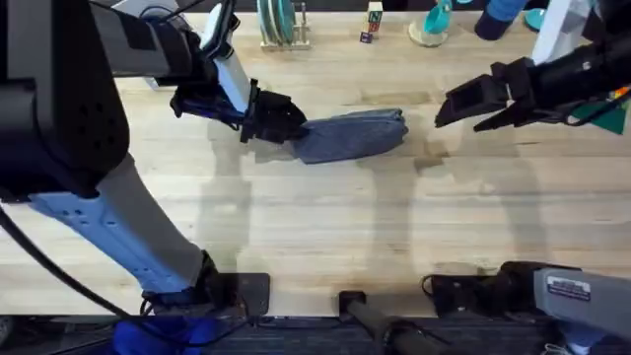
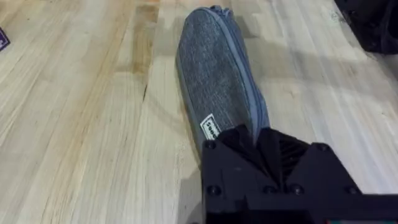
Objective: Unzip the bag, pick up the pens from the table one at a time and place them inside, then zip the bag closed.
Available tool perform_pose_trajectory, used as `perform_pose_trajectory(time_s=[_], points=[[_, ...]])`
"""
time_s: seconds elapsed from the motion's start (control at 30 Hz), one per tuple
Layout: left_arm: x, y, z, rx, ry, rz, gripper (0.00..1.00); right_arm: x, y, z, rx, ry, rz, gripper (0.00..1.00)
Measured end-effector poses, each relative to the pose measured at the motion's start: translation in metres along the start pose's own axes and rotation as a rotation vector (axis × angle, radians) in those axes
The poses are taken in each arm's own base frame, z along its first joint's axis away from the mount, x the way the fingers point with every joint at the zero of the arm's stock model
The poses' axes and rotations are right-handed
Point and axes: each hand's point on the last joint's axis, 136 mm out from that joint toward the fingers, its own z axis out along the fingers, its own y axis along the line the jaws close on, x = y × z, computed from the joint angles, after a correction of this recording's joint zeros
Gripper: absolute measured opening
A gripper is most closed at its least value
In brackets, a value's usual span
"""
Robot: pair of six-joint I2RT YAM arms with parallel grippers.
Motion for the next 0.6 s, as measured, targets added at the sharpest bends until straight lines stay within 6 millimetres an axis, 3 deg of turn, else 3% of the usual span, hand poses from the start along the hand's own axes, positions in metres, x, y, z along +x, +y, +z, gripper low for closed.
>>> perform_pose_trajectory(time_s=[0.3, 0.6], points=[[0.0, 0.001, 0.0, -0.003, 0.0, 0.007, 0.042, -0.006, -0.02, -0.012, -0.023, -0.061, 0.036, 0.997], [0.0, 0.001, 0.0, -0.004, 0.0, 0.006, 0.041, -0.02, -0.023, 0.009, -0.161, -0.046, 0.032, 0.996]])
